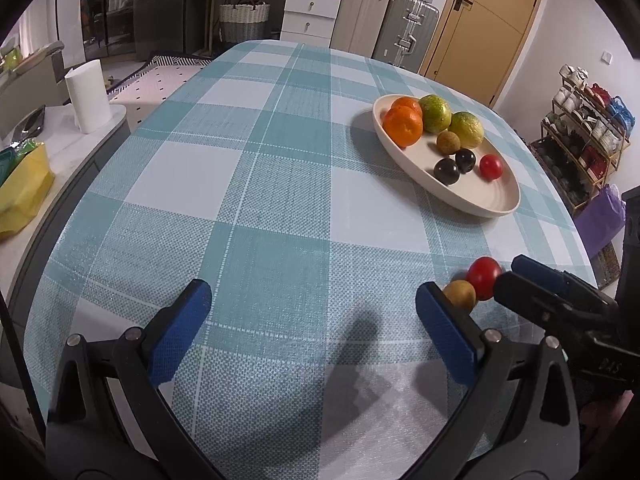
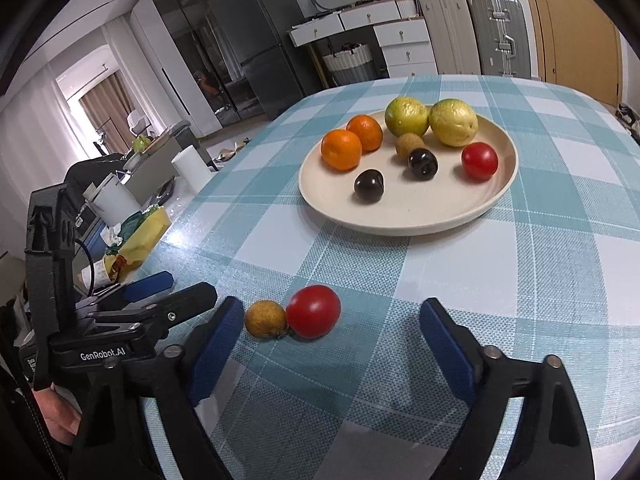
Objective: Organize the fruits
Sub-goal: 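Grasp the red tomato with the right gripper while the left approaches the brown fruit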
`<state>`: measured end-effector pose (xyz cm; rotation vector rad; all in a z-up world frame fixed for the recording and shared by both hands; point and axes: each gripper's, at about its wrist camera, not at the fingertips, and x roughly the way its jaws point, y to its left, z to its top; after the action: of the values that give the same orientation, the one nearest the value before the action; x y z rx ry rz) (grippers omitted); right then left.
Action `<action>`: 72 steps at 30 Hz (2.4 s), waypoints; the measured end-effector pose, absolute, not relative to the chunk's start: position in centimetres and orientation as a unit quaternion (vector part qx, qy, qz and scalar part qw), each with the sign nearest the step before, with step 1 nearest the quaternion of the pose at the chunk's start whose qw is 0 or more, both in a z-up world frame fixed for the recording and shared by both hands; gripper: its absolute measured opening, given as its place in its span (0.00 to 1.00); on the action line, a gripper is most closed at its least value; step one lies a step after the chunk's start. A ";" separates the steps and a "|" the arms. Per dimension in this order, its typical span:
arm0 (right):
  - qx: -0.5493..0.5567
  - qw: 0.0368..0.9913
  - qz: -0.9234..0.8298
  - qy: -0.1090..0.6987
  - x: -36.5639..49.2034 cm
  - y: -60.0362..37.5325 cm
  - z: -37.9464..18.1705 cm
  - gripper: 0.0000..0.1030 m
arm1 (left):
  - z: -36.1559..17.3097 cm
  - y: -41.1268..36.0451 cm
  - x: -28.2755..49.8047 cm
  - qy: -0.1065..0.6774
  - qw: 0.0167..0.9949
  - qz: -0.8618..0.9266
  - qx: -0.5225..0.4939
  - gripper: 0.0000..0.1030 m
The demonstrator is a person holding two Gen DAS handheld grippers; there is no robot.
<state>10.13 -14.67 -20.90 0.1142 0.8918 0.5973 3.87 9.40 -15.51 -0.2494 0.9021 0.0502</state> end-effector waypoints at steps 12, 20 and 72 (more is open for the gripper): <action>0.055 0.845 0.294 0.443 10.7 -13.9 -21.5 0.50 | -15.7 9.6 3.9 0.438 0.891 0.022 -0.122 0.99; 0.064 0.840 0.307 0.443 10.7 -13.9 -21.6 0.30 | -15.8 9.5 3.9 0.440 0.890 0.025 -0.115 0.99; 0.115 0.881 0.270 0.371 8.3 -22.6 -18.0 0.29 | -15.5 0.2 6.2 0.468 0.876 -0.107 -0.053 0.67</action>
<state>8.33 -22.64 -18.05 0.2386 0.7722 0.5615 6.15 0.21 -15.51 -0.1112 0.9771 -0.2241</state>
